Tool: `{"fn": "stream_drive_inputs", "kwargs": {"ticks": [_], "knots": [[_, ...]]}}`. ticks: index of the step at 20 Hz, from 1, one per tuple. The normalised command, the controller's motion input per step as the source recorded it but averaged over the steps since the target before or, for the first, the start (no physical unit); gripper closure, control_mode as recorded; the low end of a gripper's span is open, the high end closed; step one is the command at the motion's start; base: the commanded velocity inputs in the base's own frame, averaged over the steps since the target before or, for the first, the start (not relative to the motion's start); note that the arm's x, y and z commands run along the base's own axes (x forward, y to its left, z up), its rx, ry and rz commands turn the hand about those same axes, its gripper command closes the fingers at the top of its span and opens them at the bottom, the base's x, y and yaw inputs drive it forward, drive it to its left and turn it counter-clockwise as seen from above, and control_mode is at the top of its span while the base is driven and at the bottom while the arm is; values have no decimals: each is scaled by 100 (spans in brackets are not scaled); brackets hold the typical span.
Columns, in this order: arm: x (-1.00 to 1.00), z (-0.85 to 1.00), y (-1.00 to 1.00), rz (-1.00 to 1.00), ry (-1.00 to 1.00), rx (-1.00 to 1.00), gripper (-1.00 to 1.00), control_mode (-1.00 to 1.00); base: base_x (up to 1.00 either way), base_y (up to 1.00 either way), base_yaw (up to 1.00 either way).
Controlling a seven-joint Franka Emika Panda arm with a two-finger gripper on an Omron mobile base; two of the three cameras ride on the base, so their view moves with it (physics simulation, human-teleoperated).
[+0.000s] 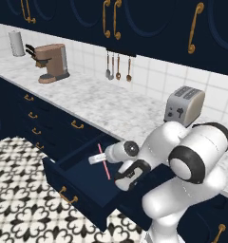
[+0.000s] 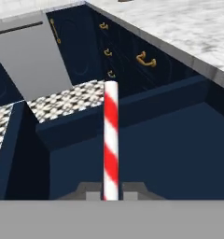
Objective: Take a straw from the drawer in front and place it inside the glass cup on the dining counter.
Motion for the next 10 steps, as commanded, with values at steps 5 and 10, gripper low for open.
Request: {"fn": "stream_drive_inputs", "kwargs": {"ticks": [5,10], "knots": [[15,100,0,0,0,12,100,-100,0,0,0],[22,100,-8,0,-1,3,100,-100,0,0,0]]}}
